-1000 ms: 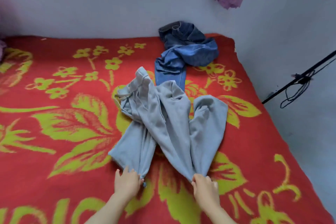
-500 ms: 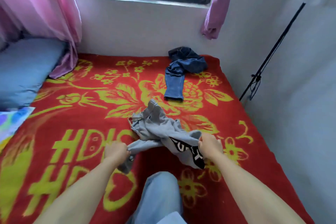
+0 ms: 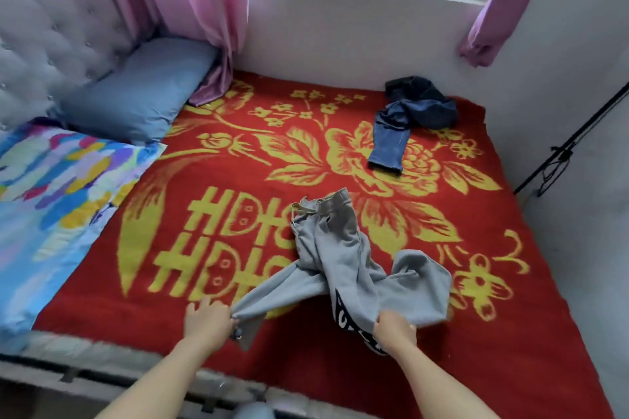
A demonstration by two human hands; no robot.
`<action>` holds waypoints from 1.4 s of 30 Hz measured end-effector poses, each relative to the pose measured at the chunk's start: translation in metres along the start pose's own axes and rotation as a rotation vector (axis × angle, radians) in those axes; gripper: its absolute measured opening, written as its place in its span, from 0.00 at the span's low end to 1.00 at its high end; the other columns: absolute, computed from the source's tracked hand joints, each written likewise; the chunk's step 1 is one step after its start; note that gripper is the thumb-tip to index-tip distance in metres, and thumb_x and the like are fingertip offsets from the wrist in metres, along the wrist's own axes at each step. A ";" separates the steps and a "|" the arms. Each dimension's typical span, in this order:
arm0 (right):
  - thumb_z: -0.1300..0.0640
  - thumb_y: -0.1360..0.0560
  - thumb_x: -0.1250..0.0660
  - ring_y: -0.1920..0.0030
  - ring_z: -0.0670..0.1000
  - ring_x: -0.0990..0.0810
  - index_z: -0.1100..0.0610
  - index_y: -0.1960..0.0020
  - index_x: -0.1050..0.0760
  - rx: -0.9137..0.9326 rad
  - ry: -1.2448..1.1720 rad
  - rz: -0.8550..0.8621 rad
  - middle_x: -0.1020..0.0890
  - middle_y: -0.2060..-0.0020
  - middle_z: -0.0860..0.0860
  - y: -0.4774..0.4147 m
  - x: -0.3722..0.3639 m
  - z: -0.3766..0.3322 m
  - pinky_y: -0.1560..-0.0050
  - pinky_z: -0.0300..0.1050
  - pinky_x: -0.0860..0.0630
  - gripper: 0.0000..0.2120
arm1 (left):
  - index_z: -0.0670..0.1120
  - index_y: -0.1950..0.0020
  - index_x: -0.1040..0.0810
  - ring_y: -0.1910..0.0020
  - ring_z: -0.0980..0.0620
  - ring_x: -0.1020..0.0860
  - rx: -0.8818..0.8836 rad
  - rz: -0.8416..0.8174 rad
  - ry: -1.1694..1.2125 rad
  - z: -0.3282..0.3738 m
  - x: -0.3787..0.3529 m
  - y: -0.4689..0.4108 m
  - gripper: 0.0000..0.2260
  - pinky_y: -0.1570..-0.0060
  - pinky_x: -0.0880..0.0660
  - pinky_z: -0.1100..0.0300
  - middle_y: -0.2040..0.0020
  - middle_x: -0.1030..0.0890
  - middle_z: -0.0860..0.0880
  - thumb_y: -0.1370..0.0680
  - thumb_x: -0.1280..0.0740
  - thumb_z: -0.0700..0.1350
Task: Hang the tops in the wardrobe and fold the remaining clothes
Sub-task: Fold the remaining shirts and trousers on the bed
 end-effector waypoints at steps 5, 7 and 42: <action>0.62 0.23 0.46 0.55 0.54 0.27 0.54 0.62 0.36 0.060 -0.006 -0.098 0.28 0.63 0.47 0.002 -0.023 -0.072 0.56 0.44 0.35 0.10 | 0.54 0.38 0.26 0.34 0.52 0.35 0.101 -0.035 -0.036 -0.082 -0.020 0.005 0.15 0.39 0.38 0.56 0.37 0.26 0.54 0.18 0.48 0.52; 0.63 0.23 0.46 0.67 0.50 0.35 0.53 0.67 0.43 0.062 -0.004 -0.125 0.36 0.69 0.47 0.002 -0.027 -0.099 0.67 0.40 0.41 0.15 | 0.55 0.38 0.27 0.34 0.51 0.35 0.161 -0.043 -0.064 -0.122 -0.023 0.006 0.14 0.39 0.38 0.55 0.37 0.26 0.55 0.18 0.48 0.52; 0.54 0.22 0.37 0.34 0.63 0.34 0.50 0.25 0.48 -0.011 -0.354 -0.063 0.38 0.31 0.62 -0.219 0.074 -0.129 0.37 0.58 0.31 0.30 | 0.52 0.26 0.39 0.29 0.51 0.38 -0.014 -0.016 0.237 -0.061 0.062 -0.148 0.22 0.34 0.36 0.54 0.28 0.33 0.52 0.19 0.44 0.54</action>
Point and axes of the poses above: each hand's wrist, its own y-axis away from the middle knuckle, its own x-axis out of the back of the hand, z = x × y, the point moved 5 cm from there along -y, towards the middle knuckle
